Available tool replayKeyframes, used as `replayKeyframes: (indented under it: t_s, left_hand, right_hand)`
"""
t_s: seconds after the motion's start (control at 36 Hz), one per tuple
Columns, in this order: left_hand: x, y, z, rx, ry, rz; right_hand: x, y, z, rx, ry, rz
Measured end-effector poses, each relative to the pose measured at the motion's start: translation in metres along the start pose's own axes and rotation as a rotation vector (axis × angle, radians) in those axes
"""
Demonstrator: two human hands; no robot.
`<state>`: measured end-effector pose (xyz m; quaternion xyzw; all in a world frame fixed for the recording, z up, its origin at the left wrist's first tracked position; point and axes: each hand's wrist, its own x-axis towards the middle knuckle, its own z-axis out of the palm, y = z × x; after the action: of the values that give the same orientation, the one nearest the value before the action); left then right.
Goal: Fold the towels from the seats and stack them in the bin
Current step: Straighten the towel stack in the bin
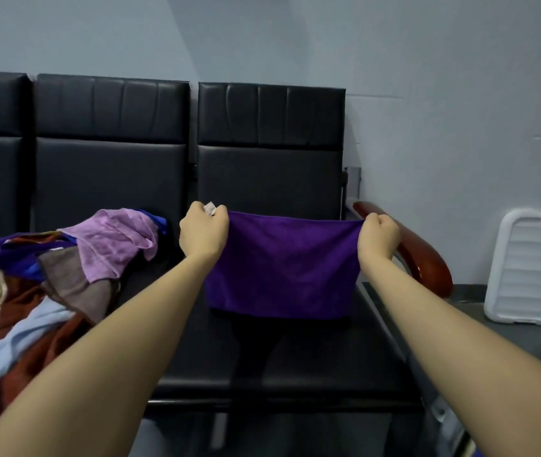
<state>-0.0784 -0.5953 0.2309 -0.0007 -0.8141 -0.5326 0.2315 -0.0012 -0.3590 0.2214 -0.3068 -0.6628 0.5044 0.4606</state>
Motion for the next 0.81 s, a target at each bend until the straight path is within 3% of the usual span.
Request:
replayKeyframes:
  t_s: [0.17, 0.28, 0.44, 0.64, 0.81]
  left_hand:
    - [-0.01, -0.036, 0.009, 0.05, -0.166, -0.146]
    - [-0.015, -0.064, 0.021, 0.222, -0.357, -0.194]
    - [-0.022, -0.1, 0.038, 0.425, -0.508, -0.253]
    - [-0.025, -0.124, 0.051, 0.502, -0.488, -0.241]
    - [-0.023, -0.12, 0.058, 0.465, -0.376, -0.206]
  right_hand:
    - [-0.016, 0.028, 0.002, -0.151, -0.1, 0.09]
    - [-0.023, 0.059, 0.012, -0.32, -0.199, 0.167]
    - [-0.032, 0.096, 0.018, -0.544, -0.326, 0.163]
    - [-0.04, 0.125, 0.024, -0.791, -0.367, 0.125]
    - [-0.038, 0.124, 0.028, -0.786, -0.255, 0.032]
